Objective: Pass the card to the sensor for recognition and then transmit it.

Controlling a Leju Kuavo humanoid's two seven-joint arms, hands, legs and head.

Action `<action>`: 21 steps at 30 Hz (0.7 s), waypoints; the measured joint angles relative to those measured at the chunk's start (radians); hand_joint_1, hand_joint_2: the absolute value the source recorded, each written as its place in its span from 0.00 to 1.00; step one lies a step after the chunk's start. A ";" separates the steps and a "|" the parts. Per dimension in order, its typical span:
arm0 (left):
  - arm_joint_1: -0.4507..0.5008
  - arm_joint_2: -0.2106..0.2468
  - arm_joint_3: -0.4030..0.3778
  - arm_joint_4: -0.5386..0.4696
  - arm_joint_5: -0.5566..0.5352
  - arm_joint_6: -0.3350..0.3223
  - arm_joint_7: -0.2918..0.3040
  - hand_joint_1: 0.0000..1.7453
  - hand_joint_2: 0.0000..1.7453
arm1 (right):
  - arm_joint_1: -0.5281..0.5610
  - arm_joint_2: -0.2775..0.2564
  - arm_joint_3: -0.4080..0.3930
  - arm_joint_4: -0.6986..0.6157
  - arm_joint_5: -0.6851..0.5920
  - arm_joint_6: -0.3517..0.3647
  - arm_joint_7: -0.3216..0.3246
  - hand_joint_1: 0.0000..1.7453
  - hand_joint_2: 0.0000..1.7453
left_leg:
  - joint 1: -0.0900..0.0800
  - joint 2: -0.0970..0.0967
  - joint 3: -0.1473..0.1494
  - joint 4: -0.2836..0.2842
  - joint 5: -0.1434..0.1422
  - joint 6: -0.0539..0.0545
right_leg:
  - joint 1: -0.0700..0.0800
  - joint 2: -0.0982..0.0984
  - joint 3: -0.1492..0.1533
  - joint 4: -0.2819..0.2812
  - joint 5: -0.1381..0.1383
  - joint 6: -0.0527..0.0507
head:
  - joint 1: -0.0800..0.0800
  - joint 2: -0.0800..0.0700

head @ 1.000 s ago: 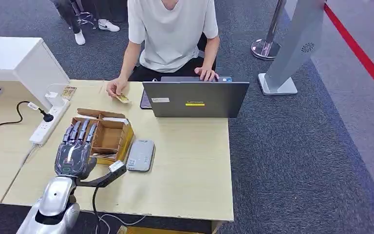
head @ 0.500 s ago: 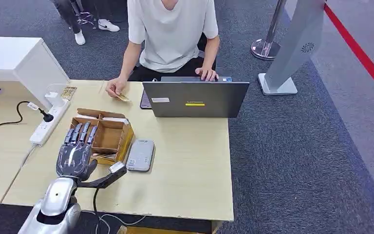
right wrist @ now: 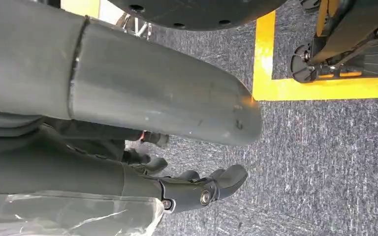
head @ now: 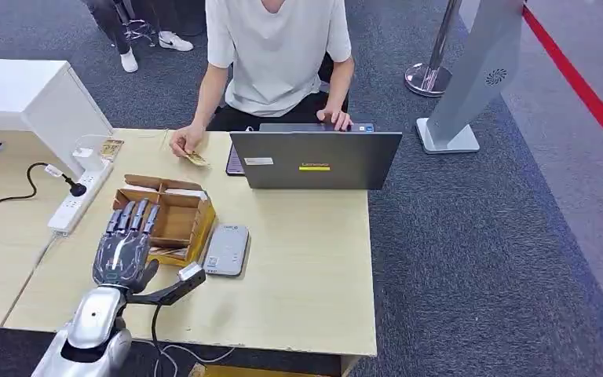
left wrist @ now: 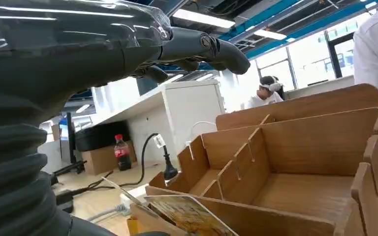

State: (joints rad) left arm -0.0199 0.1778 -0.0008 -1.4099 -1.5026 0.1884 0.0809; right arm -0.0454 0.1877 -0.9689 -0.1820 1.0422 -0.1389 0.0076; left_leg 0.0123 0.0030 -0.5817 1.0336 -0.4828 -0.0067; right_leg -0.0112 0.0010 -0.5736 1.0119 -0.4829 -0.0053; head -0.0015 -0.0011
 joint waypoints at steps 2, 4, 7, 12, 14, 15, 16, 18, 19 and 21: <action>0.001 0.000 0.000 0.005 0.000 -0.003 -0.001 0.00 1.00 | 0.000 0.000 0.000 0.000 0.002 0.000 0.000 0.00 0.00 | 0.000 0.000 0.000 0.000 0.000 0.000 | 0.000 0.000 0.000 0.000 0.000 0.000 | 0.000 0.000; 0.001 -0.002 0.000 0.008 -0.001 -0.003 -0.002 0.00 1.00 | 0.000 0.000 0.000 0.000 0.003 0.001 0.000 0.00 0.00 | 0.000 0.000 0.000 0.000 0.000 0.000 | 0.000 0.000 0.000 0.000 0.000 0.000 | 0.000 0.000; 0.002 -0.003 0.000 0.015 -0.002 -0.009 -0.003 0.00 1.00 | 0.000 0.000 0.000 0.000 0.005 0.001 -0.002 0.00 0.00 | 0.000 0.000 0.000 0.000 0.000 0.000 | 0.000 0.000 0.000 0.000 0.000 0.000 | 0.000 0.000; 0.004 -0.005 0.000 0.029 -0.002 -0.010 -0.003 0.00 1.00 | 0.000 0.000 0.000 0.000 0.006 0.002 -0.004 0.00 0.00 | 0.000 0.000 0.000 0.000 0.000 0.000 | 0.000 0.000 0.000 0.000 0.000 0.000 | 0.000 0.000; 0.004 -0.007 0.000 0.036 -0.002 -0.010 -0.003 0.00 1.00 | 0.000 0.000 0.000 0.000 0.006 0.003 -0.004 0.00 0.00 | 0.000 0.000 0.000 0.000 0.000 0.000 | 0.000 0.000 0.000 0.000 0.000 0.000 | 0.000 0.000; 0.005 -0.008 0.000 0.039 -0.002 -0.010 -0.003 0.00 1.00 | 0.000 0.000 0.000 0.000 0.006 0.003 -0.004 0.00 0.00 | 0.000 0.000 0.000 0.000 0.000 0.000 | 0.000 0.000 0.000 0.000 0.000 0.000 | 0.000 0.000; 0.006 -0.008 0.000 0.042 -0.002 -0.010 -0.003 1.00 1.00 | 0.000 0.000 0.000 0.000 0.006 0.003 -0.004 0.00 0.00 | 0.000 0.000 0.000 0.000 0.000 0.000 | 0.000 0.000 0.000 0.000 0.000 0.000 | 0.000 0.000; 0.006 -0.008 0.000 0.047 -0.002 -0.012 -0.003 1.00 1.00 | 0.000 0.000 0.000 0.000 0.007 0.003 -0.004 0.00 0.00 | 0.000 0.000 0.000 0.000 0.000 0.000 | 0.000 0.000 0.000 0.000 0.000 0.000 | 0.000 0.000; 0.006 -0.008 0.000 0.050 -0.002 -0.018 -0.007 1.00 1.00 | 0.000 0.000 0.000 0.000 0.008 0.003 -0.004 0.00 0.00 | 0.000 0.000 0.000 0.000 0.000 0.000 | 0.000 0.000 0.000 0.000 0.000 0.000 | 0.000 0.000; 0.006 -0.008 0.000 0.055 -0.001 -0.024 -0.010 1.00 1.00 | 0.000 0.000 0.000 0.000 0.010 0.004 -0.005 0.00 0.00 | 0.000 0.000 0.000 0.000 0.000 0.000 | 0.000 0.000 0.000 0.000 0.000 0.000 | 0.000 0.000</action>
State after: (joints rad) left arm -0.0142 0.1694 -0.0008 -1.3550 -1.5038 0.1644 0.0713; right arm -0.0454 0.1877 -0.9690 -0.1820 1.0517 -0.1347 0.0031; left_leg 0.0124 0.0030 -0.5818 1.0336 -0.4828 -0.0067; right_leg -0.0111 0.0010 -0.5736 1.0119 -0.4829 -0.0053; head -0.0015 -0.0011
